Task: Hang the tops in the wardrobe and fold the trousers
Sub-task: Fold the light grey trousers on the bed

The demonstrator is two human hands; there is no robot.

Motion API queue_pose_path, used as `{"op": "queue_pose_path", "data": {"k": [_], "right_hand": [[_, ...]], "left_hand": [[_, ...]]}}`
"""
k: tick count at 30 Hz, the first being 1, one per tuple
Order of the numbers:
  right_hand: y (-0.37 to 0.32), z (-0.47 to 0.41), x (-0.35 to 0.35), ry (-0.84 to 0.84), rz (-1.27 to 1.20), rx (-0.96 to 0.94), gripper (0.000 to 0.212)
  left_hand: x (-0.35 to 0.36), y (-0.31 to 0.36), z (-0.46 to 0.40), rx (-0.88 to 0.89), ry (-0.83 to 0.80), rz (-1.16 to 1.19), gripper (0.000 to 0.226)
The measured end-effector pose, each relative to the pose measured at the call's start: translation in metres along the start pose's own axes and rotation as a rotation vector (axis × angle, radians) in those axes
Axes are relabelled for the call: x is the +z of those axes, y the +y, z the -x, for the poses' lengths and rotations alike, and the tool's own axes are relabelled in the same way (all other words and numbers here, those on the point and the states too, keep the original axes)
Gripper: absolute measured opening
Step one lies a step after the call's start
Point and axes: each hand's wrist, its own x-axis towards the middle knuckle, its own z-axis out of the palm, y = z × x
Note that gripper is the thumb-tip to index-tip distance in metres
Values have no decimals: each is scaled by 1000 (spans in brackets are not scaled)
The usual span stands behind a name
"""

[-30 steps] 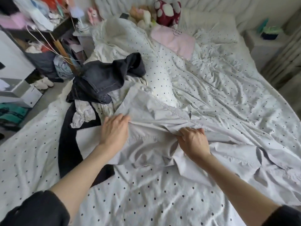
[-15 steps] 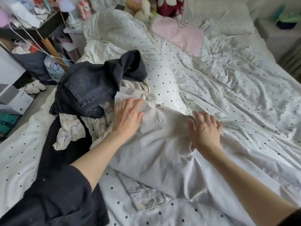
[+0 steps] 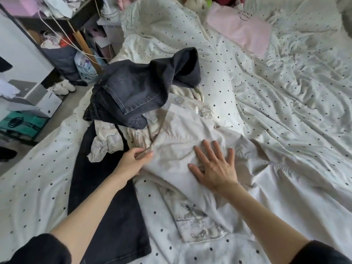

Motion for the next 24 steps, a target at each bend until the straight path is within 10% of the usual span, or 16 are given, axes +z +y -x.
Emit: {"op": "queue_pose_path", "data": {"k": [5, 14, 24], "right_hand": [[-2, -4, -10, -48, -57, 21, 93], [-15, 50, -34, 1, -547, 32, 54], [58, 119, -83, 111, -1541, 424, 36]], "left_hand": [[-9, 5, 11, -245, -111, 298, 25], [-4, 42, 44, -179, 96, 622, 24], [92, 142, 137, 669, 218, -49, 22]]}}
